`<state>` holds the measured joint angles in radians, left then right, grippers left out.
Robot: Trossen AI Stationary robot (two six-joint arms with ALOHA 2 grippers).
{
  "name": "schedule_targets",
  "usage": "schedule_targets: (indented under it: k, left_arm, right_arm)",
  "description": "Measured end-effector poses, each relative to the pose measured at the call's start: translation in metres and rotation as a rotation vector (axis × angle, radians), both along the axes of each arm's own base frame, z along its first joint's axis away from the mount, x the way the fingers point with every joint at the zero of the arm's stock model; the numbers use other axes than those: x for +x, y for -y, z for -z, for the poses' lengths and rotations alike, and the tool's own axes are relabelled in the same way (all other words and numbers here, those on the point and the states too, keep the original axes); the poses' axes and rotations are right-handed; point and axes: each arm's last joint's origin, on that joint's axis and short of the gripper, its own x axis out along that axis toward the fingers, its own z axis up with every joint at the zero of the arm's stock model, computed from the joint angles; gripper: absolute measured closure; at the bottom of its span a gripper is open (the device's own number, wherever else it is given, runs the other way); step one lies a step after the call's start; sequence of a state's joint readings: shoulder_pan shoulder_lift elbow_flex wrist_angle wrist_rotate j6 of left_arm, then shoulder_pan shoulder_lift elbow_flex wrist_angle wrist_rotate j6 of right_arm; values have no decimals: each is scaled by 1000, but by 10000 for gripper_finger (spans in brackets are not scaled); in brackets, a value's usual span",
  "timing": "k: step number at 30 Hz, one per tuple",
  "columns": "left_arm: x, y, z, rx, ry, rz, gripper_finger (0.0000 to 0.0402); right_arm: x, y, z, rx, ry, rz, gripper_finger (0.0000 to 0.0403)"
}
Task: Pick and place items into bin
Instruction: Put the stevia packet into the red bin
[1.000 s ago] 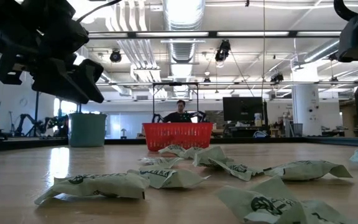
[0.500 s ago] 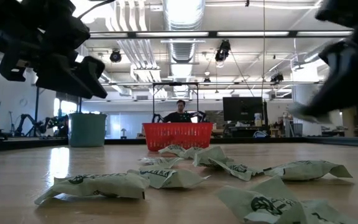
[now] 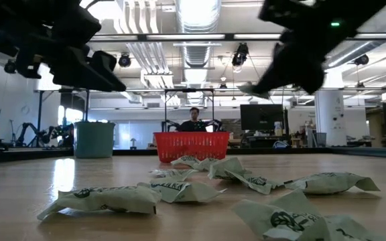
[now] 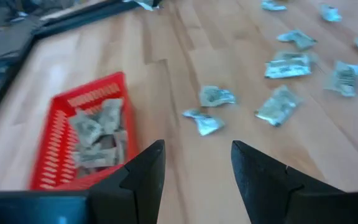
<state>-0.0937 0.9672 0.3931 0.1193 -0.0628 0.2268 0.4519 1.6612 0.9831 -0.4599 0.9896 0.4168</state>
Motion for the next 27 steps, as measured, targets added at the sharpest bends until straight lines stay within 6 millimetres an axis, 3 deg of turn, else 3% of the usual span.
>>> schedule_targets:
  k: [8, 14, 21, 27]
  left_arm:
    - [3, -2, -8, 28, 92, -84, 233]
    - [4, -7, -12, 75, 137, -237, 233]
    - [6, -7, -7, 49, 119, -258, 233]
    - [11, -7, 3, 38, 70, -267, 233]
  right_arm:
    - [35, 52, -32, 60, -57, 10, 394]
    - [51, 86, -46, 79, -39, 2, 394]
    - [62, 119, -40, 167, 21, -164, 394]
    - [58, 142, -30, 183, 17, -129, 394]
